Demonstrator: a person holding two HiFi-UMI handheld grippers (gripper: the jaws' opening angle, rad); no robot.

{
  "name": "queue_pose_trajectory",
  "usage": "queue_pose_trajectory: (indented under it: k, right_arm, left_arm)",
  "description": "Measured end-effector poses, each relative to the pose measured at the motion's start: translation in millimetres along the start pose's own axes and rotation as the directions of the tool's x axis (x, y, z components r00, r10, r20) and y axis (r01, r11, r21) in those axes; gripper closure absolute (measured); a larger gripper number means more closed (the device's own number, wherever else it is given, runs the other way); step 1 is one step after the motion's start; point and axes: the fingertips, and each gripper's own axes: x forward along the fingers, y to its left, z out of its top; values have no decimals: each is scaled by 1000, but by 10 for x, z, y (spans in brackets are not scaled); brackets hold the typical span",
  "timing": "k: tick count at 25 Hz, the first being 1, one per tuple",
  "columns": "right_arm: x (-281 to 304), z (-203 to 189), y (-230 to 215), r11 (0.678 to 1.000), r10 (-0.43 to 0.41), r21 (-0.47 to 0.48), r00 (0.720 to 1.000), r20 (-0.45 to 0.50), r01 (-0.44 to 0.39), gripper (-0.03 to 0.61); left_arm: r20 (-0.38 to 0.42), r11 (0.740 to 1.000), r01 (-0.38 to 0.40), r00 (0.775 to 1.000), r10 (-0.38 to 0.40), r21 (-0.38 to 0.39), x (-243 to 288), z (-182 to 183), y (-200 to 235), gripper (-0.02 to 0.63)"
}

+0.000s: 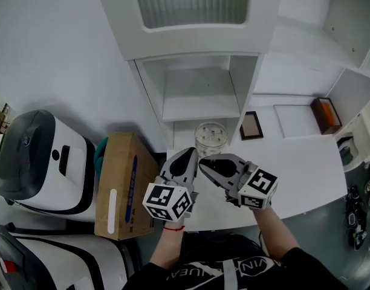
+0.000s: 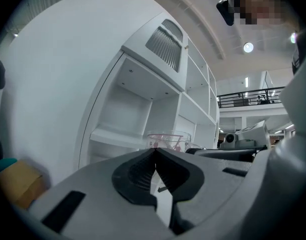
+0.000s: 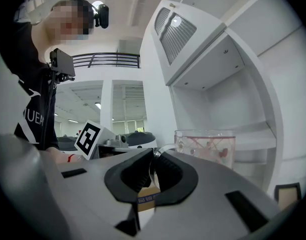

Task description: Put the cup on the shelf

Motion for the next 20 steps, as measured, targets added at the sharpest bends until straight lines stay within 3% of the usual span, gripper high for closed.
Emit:
queue_pose_trajectory:
  k: [9, 20]
  right_arm:
    - [85, 292, -209, 996, -42, -73, 999, 29, 44, 569]
    - [292, 486, -405, 992, -46, -114, 997, 54, 52, 569]
  left_arm:
    - [31, 997, 62, 998, -63, 44, 239, 322, 38, 604]
    - [63, 996, 58, 996, -62, 63, 403, 571, 223, 604]
